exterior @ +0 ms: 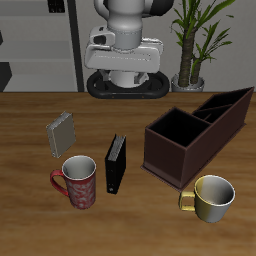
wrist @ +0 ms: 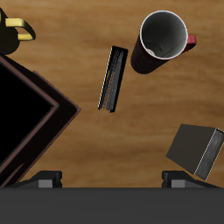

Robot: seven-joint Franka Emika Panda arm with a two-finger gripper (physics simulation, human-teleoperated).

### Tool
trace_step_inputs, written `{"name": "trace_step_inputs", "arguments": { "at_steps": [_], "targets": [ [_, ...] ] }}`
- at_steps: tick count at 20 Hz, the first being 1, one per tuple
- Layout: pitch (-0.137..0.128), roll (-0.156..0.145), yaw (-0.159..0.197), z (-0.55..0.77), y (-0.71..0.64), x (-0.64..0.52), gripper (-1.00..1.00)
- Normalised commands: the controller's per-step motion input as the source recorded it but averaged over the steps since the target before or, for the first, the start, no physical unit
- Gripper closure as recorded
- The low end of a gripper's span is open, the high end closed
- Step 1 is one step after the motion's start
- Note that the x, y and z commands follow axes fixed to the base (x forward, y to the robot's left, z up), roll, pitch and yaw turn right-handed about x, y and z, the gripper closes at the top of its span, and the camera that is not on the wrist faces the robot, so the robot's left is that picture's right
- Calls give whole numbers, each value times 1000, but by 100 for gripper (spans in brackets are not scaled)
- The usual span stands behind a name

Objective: Place the red mug into the left desk caddy's right compartment and place the yellow book into the left desk caddy's back compartment

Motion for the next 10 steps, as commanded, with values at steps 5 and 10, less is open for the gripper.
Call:
{"name": "trace_step_inputs", "arguments": {
  "at_steps": [5,10],
  "targets": [
    [6,-1,-9,-45,3,56,-100],
    [27,37,1,0,13,71,-100]
  ]
}}
